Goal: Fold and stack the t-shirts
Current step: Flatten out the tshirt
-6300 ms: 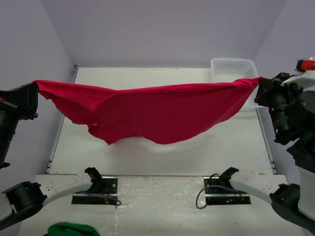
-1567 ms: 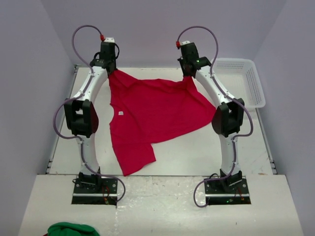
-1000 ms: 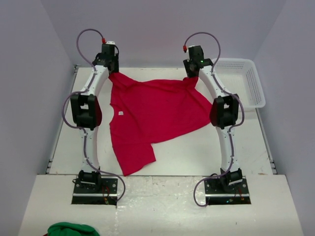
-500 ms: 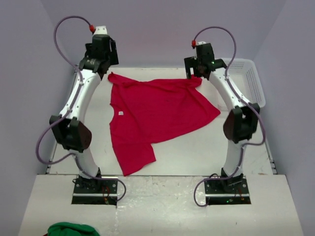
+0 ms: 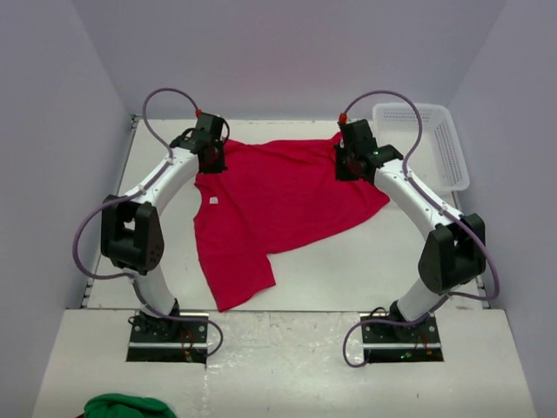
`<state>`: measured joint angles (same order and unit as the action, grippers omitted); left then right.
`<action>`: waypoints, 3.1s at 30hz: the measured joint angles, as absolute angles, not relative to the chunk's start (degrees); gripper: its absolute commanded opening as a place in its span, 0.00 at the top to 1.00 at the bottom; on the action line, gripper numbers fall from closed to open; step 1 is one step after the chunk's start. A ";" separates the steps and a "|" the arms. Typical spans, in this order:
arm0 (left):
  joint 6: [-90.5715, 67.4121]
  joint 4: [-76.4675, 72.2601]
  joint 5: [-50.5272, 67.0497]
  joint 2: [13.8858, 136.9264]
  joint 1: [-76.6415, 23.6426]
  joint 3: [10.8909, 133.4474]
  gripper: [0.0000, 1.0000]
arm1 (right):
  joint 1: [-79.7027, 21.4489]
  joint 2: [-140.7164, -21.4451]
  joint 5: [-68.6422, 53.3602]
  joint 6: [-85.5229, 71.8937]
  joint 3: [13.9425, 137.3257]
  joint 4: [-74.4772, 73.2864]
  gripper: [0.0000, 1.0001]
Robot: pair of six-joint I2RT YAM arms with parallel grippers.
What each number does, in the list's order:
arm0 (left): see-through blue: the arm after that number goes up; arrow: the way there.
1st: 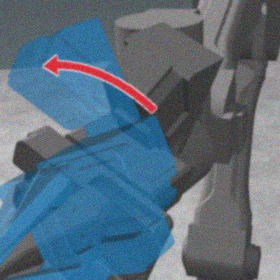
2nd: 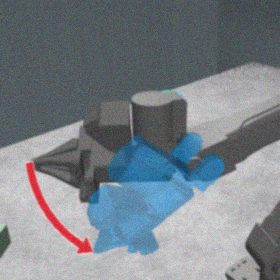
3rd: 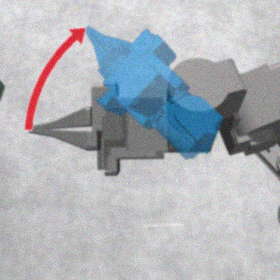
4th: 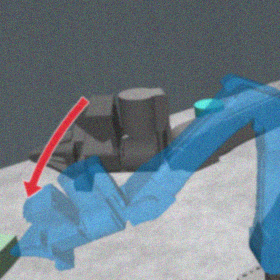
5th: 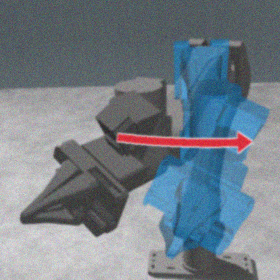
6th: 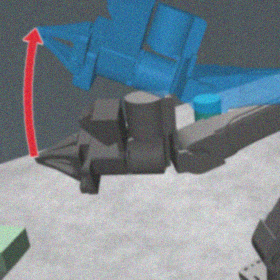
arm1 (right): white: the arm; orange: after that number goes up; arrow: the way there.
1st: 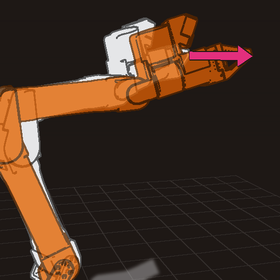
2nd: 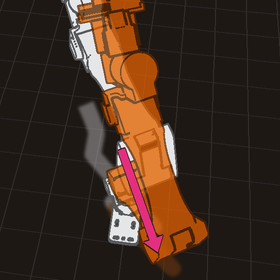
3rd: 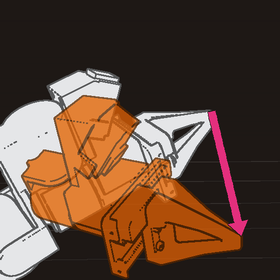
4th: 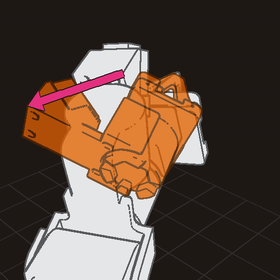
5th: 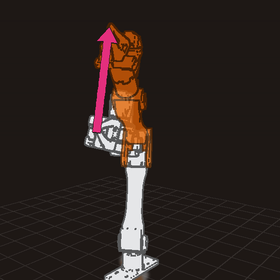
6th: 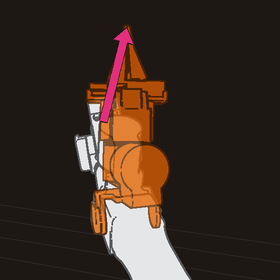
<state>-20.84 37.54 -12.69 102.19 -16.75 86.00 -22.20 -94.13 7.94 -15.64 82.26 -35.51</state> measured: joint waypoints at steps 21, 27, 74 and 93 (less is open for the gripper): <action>-23.35 39.00 -5.15 126.39 -10.13 99.48 1.00 | -23.81 -103.53 2.74 -21.89 71.33 -32.53 1.00; -23.11 39.07 -5.17 128.97 -9.96 102.24 1.00 | -24.45 -110.10 0.80 -23.51 72.58 -30.63 1.00; -20.56 42.98 -15.05 116.90 -3.11 102.15 0.99 | -37.87 -96.77 8.91 -31.99 60.95 -27.16 0.73; -25.61 38.72 -19.81 83.59 -22.04 59.02 1.00 | -32.25 -81.21 14.28 -30.28 57.47 -32.64 1.00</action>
